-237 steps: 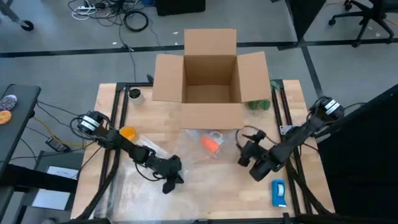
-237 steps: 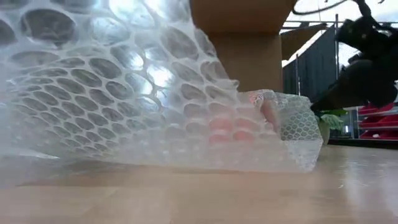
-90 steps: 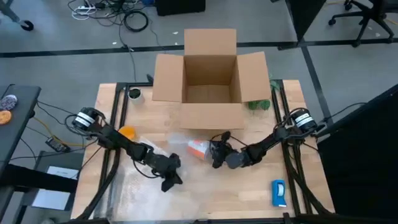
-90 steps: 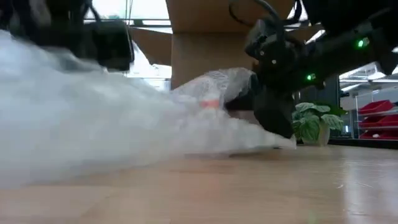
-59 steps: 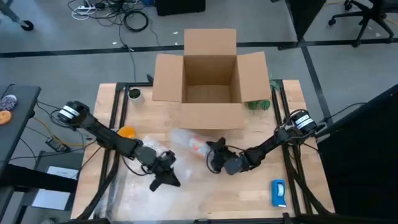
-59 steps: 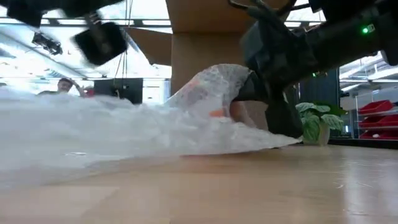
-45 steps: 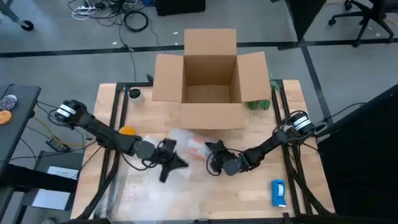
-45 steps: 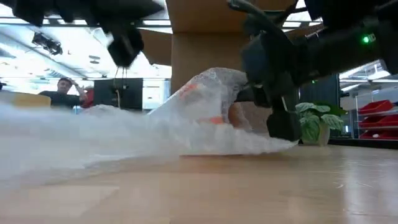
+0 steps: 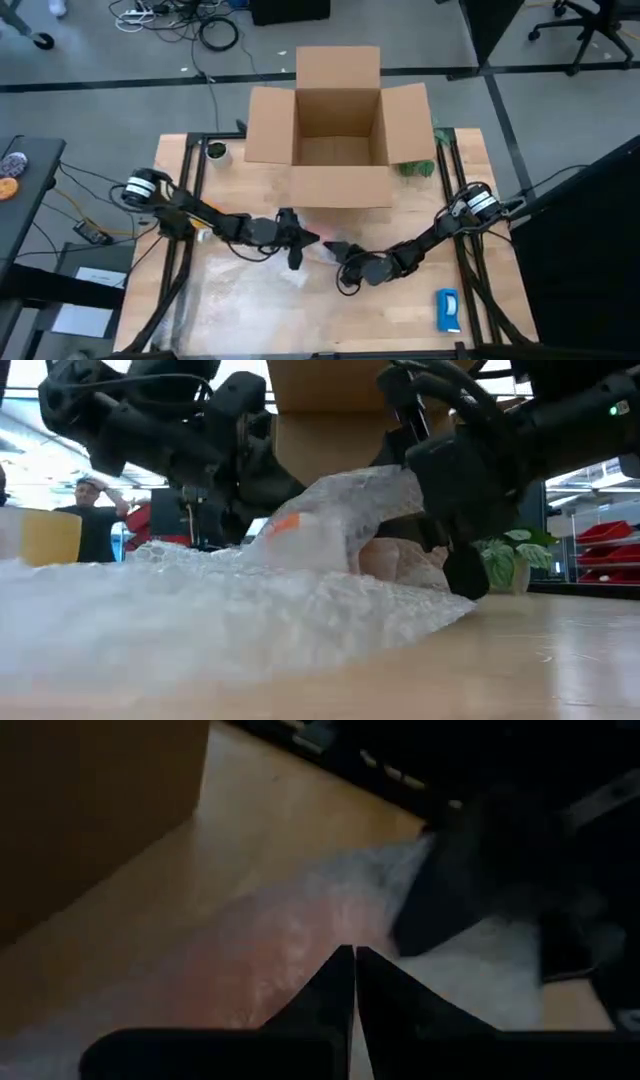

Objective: Wrap mug
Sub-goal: Wrap the orange mug with the bubble wrap

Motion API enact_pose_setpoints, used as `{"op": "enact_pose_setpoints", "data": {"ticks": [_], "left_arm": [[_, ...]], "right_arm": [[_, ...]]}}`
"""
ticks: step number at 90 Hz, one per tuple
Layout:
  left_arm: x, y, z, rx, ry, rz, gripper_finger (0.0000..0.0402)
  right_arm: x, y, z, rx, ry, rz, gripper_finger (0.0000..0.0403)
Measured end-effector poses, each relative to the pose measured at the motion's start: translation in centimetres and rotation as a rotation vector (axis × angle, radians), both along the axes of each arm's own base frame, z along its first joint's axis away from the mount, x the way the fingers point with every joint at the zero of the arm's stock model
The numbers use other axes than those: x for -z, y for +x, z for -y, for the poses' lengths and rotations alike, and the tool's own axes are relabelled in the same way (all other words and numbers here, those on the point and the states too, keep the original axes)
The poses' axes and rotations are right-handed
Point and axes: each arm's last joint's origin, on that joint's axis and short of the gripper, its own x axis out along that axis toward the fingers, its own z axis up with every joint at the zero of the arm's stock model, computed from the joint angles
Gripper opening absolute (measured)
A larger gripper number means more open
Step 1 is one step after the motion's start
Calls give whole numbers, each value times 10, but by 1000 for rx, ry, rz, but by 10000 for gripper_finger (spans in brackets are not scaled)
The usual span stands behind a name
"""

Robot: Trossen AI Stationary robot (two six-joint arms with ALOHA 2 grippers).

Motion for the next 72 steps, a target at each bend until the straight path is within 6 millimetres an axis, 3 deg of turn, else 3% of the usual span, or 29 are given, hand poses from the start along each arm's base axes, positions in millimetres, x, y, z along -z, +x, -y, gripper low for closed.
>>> {"op": "enact_pose_setpoints", "data": {"ticks": [12,33,53,72], "left_arm": [[10,2,6,26,-4,-23,0],[17,1,12,87,-13,-62,0],[22,-2,12,108,-36,-106,0],[24,-4,17,111,-60,-125,0]], "right_arm": [[-10,-6,-10,7,74,74,160],[-25,-26,-30,162,393,343,184],[-18,-49,-41,203,720,531,190],[-22,-59,-51,224,993,700,188]]}}
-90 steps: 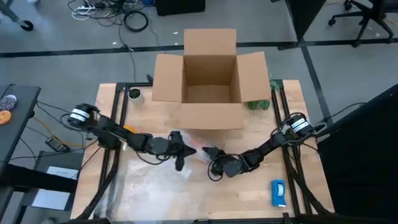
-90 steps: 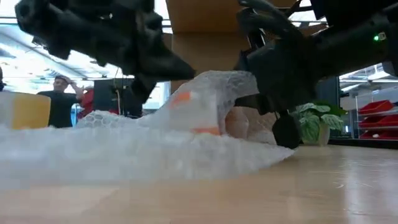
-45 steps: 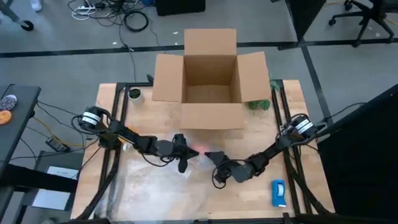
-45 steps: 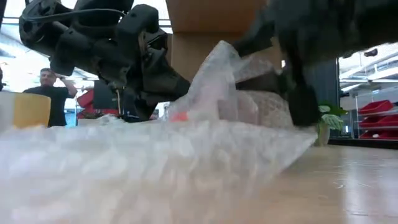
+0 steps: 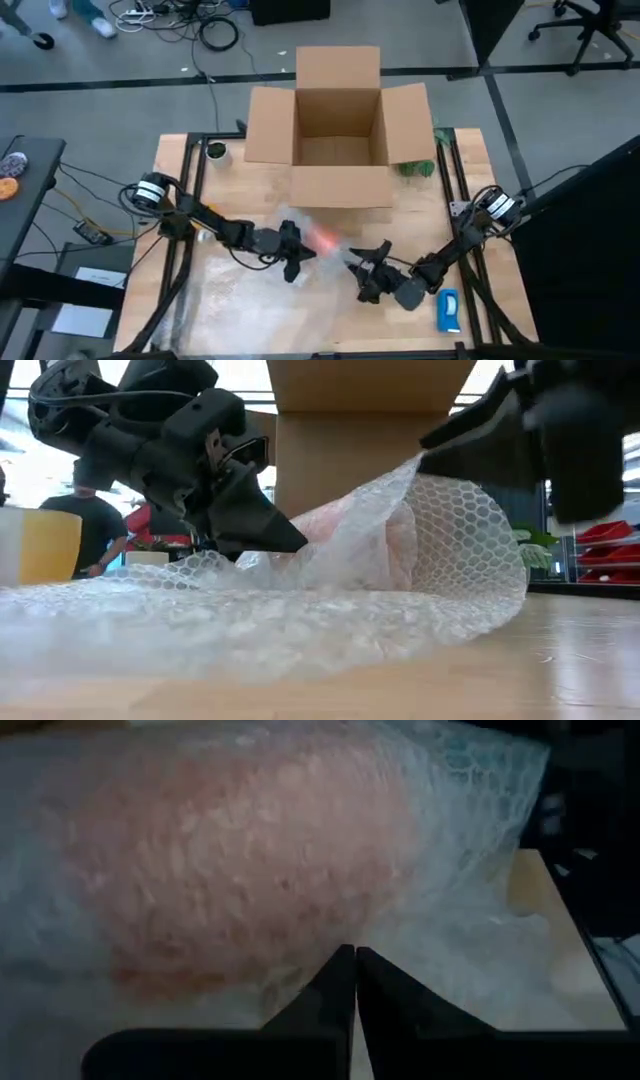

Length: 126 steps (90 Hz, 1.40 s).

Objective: Wrap mug
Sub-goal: Wrap the orange mug with the bubble wrap

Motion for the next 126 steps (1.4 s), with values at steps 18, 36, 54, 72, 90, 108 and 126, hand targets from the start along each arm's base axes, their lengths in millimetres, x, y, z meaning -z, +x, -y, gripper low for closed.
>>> {"op": "enact_pose_setpoints", "data": {"ticks": [18,36,54,72,90,108,126], "left_arm": [[2,-3,6,1,-8,-16,0],[1,-3,7,3,-11,-10,0],[1,-3,7,4,-10,-11,0],[3,-3,7,5,-3,-28,0],[-4,-4,6,4,-8,-8,0],[-32,-13,4,25,-18,16,0],[-67,-29,-5,-47,141,63,0]], "right_arm": [[-6,-13,5,-9,267,166,190],[2,-35,25,-137,677,253,190],[-12,-57,45,-252,827,213,190],[-45,-68,69,-256,767,131,190],[-29,-43,101,-240,753,-10,190],[8,-22,108,-234,674,-113,191],[26,-12,106,-254,629,-122,192]]}}
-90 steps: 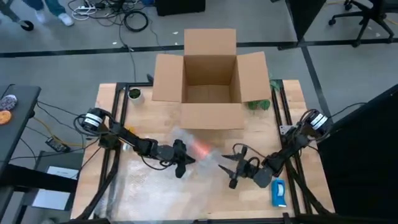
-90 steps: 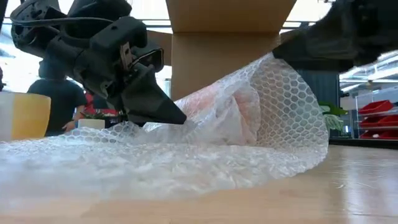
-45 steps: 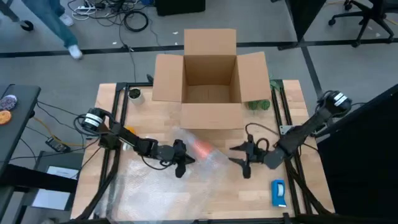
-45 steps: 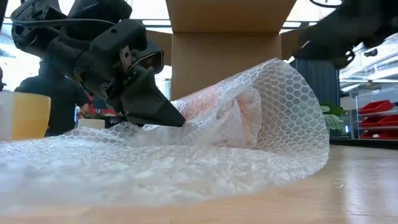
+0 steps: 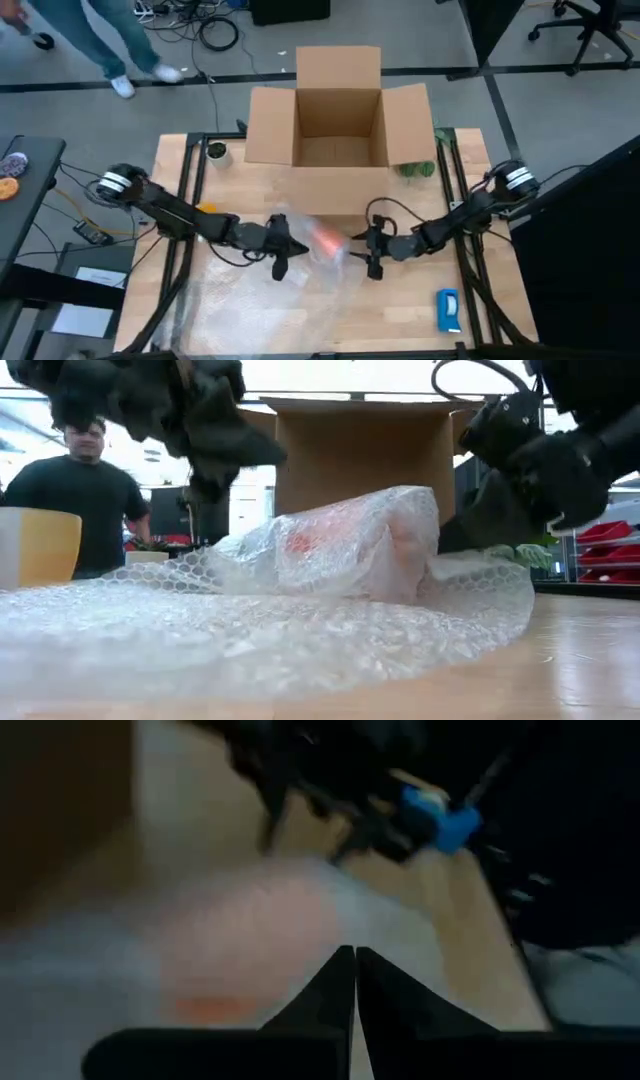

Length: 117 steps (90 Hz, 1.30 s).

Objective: Wrap mug
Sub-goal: Wrap the orange mug with the bubble wrap

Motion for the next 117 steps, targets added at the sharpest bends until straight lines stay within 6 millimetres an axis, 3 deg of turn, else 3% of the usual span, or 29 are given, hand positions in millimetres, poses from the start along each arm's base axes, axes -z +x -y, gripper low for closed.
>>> {"op": "enact_pose_setpoints", "data": {"ticks": [15,36,47,68,81,95,106,117], "left_arm": [[24,4,-16,-122,45,-133,0],[58,27,-21,-40,-44,-108,0],[62,30,-17,43,-95,-108,0],[64,29,-23,39,-61,-131,0],[54,25,-34,12,-27,-164,0],[26,9,-42,-9,4,-186,0],[10,-1,-40,-17,-11,-166,0],[7,2,-22,42,-51,-95,0]], "right_arm": [[5,10,6,7,-60,8,192],[10,44,11,48,-232,-24,192],[3,58,11,90,-354,-6,186],[-3,62,3,56,-496,-24,152],[-4,59,-3,96,-613,-55,97],[-6,59,-7,83,-668,-60,21],[-10,61,-8,153,-796,-120,16],[-20,66,-13,169,-1004,-217,14]]}}
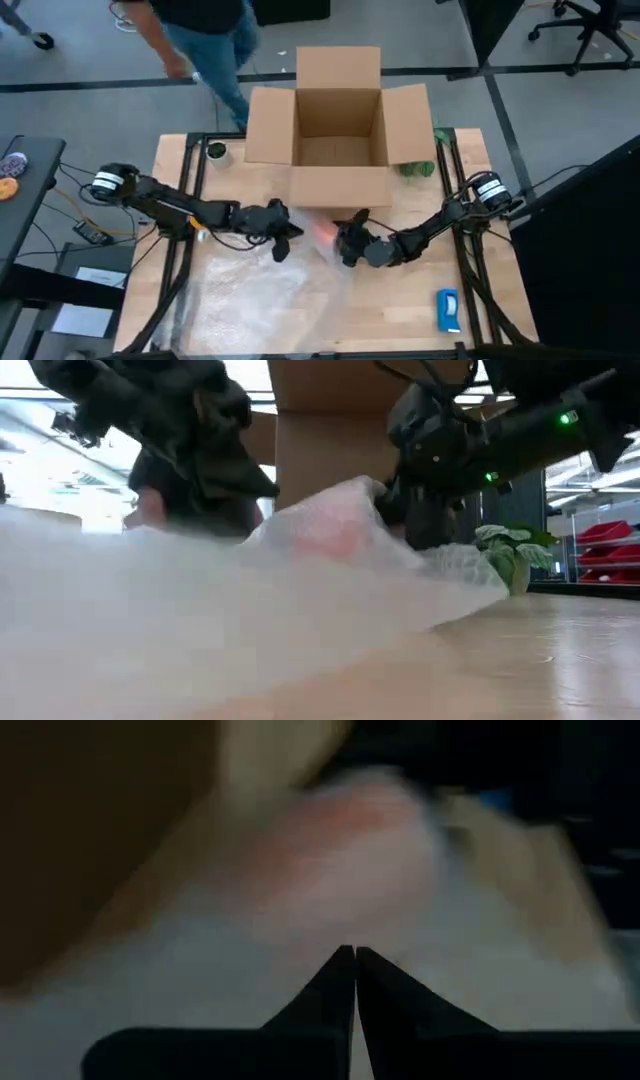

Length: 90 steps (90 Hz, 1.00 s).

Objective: Wrap mug
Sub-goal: Wrap the orange mug with the bubble wrap

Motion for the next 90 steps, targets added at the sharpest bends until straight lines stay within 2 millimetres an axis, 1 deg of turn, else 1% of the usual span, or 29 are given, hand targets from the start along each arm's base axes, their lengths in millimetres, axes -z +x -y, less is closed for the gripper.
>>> {"op": "enact_pose_setpoints", "data": {"ticks": [11,20,26,34,46,53,61,75,90], "left_arm": [[16,10,20,43,-57,28,0],[36,19,32,58,-108,47,0],[57,21,33,28,-124,-35,0],[81,18,30,-39,-120,-162,0],[93,14,26,-58,-116,-244,0],[96,7,24,-59,-124,-259,0],[94,-1,21,-56,-136,-255,0],[83,-8,20,-29,-160,-251,0],[75,-20,17,-20,-159,-294,0]], "right_arm": [[-7,4,-3,27,-166,-107,10],[-11,5,-5,80,-249,-156,8],[-13,4,-8,104,-245,-133,8],[-17,-1,-18,90,-218,-92,8],[-22,-6,-33,41,-150,-3,7],[-23,-9,-40,8,-137,12,6],[-22,-11,-46,-39,-139,2,7],[-11,-14,-47,-101,-208,-138,9],[-6,-14,-46,-188,-303,-266,9]]}}
